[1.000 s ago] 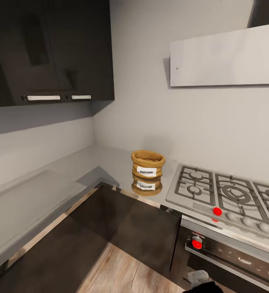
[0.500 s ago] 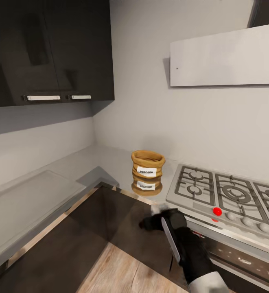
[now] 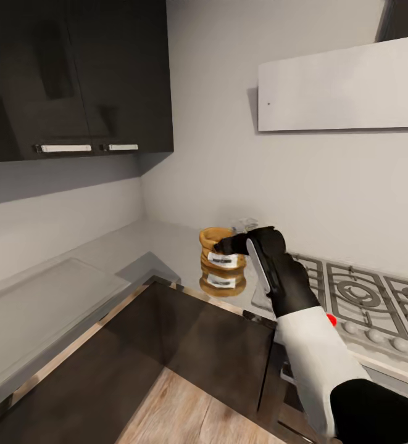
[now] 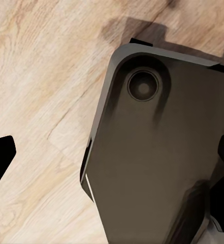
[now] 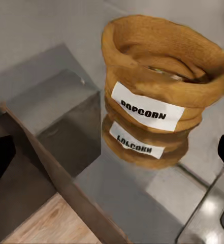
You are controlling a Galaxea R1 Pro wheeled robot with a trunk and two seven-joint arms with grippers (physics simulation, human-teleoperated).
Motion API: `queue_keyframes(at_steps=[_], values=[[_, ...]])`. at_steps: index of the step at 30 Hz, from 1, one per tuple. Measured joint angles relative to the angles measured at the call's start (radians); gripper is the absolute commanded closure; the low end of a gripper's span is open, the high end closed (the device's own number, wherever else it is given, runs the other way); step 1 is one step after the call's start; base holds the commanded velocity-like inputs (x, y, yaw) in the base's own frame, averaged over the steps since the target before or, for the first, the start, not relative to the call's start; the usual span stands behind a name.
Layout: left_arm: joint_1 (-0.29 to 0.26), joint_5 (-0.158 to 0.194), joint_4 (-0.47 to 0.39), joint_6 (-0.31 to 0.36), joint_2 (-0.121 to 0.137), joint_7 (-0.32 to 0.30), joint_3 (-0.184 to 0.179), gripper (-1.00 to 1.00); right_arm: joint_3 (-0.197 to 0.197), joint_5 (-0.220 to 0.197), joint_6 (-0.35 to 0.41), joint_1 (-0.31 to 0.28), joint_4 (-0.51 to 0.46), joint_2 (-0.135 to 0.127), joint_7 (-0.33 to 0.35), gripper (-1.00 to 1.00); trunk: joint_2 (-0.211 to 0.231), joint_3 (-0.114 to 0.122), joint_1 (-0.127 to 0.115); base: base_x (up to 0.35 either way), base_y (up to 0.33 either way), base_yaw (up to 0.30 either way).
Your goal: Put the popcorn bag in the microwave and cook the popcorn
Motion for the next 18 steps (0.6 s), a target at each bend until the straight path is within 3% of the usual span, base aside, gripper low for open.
queue_keyframes(at_steps=[1,6,7,8,10,18], values=[[0.0,-0.001,0.0,0.0,0.0,0.0,0.0,-1.0,-0.007,0.001,0.0,-0.019,0.016,0.0,-0.016,-1.0,0.0,0.0,0.0,0.0,0.0,0.0],[0.0,-0.004,0.0,0.0,0.0,-0.001,-0.001,-1.0,-0.132,0.003,0.0,-0.178,0.198,-0.003,-0.101,-1.0,0.0,0.0,0.0,0.0,0.0,0.0],[0.0,-0.003,0.0,0.0,0.0,-0.001,-0.001,-1.0,-0.146,0.008,0.0,-0.215,0.259,-0.025,-0.111,-1.0,0.0,0.0,0.0,0.0,0.0,0.0],[0.0,-0.002,0.0,0.0,0.0,-0.001,-0.001,-1.0,-0.153,0.006,0.0,-0.242,0.309,-0.045,-0.12,-1.0,0.0,0.0,0.0,0.0,0.0,0.0],[0.0,-0.002,0.0,0.0,0.0,-0.001,-0.001,-1.0,-0.157,0.003,0.0,-0.262,0.355,-0.061,-0.133,-1.0,0.0,0.0,0.0,0.0,0.0,0.0],[0.0,-0.007,0.0,0.0,-0.001,-0.002,-0.002,-1.0,-0.156,0.003,0.0,-0.272,0.365,-0.067,-0.145,-1.0,0.0,0.0,0.0,0.0,0.0,0.0]])
